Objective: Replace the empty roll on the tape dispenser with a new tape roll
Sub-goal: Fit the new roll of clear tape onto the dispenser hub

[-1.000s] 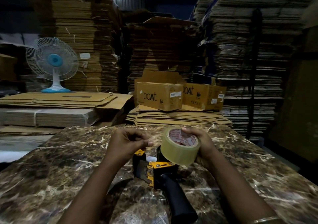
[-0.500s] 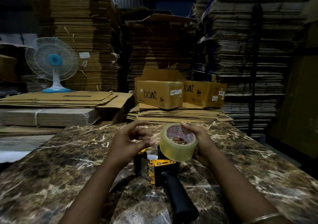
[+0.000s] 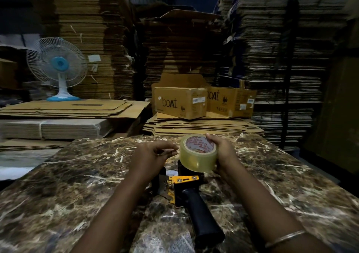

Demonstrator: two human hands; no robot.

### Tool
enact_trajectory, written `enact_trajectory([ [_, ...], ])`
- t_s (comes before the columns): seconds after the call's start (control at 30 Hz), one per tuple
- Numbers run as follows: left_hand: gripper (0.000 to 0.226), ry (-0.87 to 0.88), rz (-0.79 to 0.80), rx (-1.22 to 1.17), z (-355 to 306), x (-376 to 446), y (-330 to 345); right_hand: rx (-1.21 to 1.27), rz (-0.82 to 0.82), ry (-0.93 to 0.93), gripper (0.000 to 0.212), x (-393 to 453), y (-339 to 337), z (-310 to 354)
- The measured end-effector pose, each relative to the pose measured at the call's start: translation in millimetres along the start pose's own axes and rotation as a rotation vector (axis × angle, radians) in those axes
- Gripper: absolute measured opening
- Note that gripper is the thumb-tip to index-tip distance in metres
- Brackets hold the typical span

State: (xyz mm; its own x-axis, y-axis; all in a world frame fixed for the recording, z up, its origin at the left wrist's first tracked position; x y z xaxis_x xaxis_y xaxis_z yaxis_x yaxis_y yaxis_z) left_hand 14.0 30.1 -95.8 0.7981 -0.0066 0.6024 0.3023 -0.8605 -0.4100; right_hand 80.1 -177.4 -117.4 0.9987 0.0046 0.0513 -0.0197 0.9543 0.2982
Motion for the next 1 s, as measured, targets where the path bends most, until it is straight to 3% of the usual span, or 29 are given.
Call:
enact_trajectory([
  [0.13,0.029,-0.034,-0.009,-0.054,7,4,6,0.003,-0.046,0.036,0.019,6,-2,-3],
  [0.5,0.02,-0.155,-0.145,-0.123,25,10,3,-0.23,-0.082,0.013,0.031,16,12,-14],
  [0.63,0.021,-0.163,-0.116,-0.138,27,11,2,-0.183,-0.069,0.034,0.073,32,3,-26],
  [0.67,0.022,-0.151,-0.095,-0.142,26,12,2,-0.176,-0.058,0.036,0.071,31,3,-26],
  [0.77,0.024,-0.129,-0.013,-0.076,24,13,2,-0.219,-0.036,0.076,0.031,15,11,-21],
  [0.9,0.022,-0.114,0.019,0.028,24,12,-3,-0.22,0.011,0.063,0.028,14,7,-24],
  [1.0,0.027,-0.11,0.016,-0.052,27,11,-9,-0.211,0.011,0.022,0.025,14,5,-25],
])
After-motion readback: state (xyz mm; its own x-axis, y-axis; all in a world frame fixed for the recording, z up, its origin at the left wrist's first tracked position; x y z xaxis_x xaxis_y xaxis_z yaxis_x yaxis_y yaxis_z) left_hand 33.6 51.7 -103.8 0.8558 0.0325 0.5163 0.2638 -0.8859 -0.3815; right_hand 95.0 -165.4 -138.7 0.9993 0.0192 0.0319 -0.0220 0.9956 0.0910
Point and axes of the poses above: each hand's wrist, its own x-axis towards the middle knuckle, its own y-axis out of the palm, z = x × y, the point moved 4 cm from there along x, towards the middle knuckle, and after that the axes turned 4 degrees about z, right-handed, at the moved point
